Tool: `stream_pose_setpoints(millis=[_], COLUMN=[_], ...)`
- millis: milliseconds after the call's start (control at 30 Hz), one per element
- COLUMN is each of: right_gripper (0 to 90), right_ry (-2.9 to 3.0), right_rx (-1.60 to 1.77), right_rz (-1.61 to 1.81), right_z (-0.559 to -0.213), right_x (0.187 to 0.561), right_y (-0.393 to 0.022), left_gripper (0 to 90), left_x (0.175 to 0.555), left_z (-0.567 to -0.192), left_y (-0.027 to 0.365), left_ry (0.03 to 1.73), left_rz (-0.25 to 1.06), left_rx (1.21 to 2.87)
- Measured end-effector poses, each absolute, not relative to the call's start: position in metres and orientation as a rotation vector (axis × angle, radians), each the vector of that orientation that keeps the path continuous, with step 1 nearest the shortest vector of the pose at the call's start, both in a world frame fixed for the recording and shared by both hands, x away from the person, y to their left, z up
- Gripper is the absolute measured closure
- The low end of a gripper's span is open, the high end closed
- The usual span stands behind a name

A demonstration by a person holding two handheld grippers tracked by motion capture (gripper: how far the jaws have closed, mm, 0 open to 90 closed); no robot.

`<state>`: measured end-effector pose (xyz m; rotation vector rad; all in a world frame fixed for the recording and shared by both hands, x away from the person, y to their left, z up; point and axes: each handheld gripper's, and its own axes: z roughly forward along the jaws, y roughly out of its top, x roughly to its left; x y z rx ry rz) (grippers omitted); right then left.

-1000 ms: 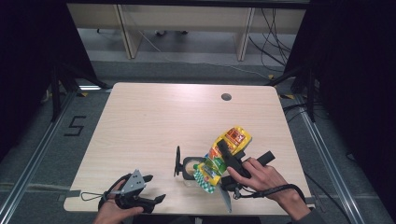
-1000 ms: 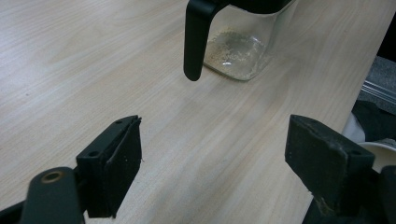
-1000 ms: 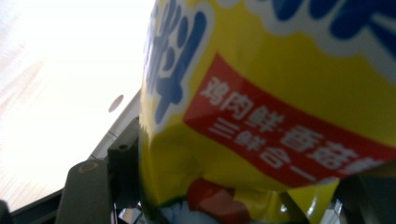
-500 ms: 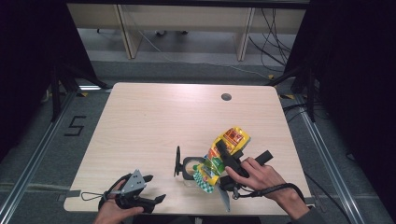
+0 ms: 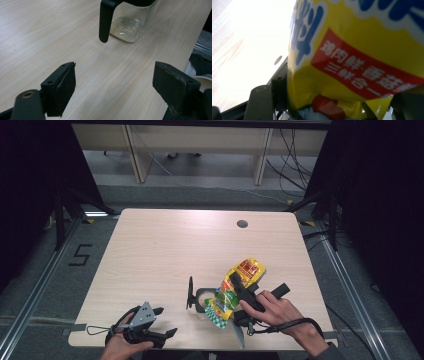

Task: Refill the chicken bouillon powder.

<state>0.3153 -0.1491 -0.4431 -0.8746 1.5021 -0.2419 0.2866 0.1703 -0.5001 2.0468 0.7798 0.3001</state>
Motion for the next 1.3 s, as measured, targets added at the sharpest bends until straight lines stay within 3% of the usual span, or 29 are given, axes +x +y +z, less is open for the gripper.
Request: stream_pose_setpoints(millis=[67,1300], right_gripper=[33.7,35.1], right_ry=[1.533,1.539], right_rx=[-0.898,-0.901], right_rz=[-0.257,-0.271], right_z=[-0.440,-0.439], right_x=[0.318,0.316], right_y=[-0.148,-0.153], left_gripper=[18.4,18.4], left_x=[0.289,0.286], left_z=[-0.498,-0.499], left_y=[0.173,0.170], left_ry=[0.727,0.771], left_rz=[0.326,0.300], left_rx=[2.090,2.051])
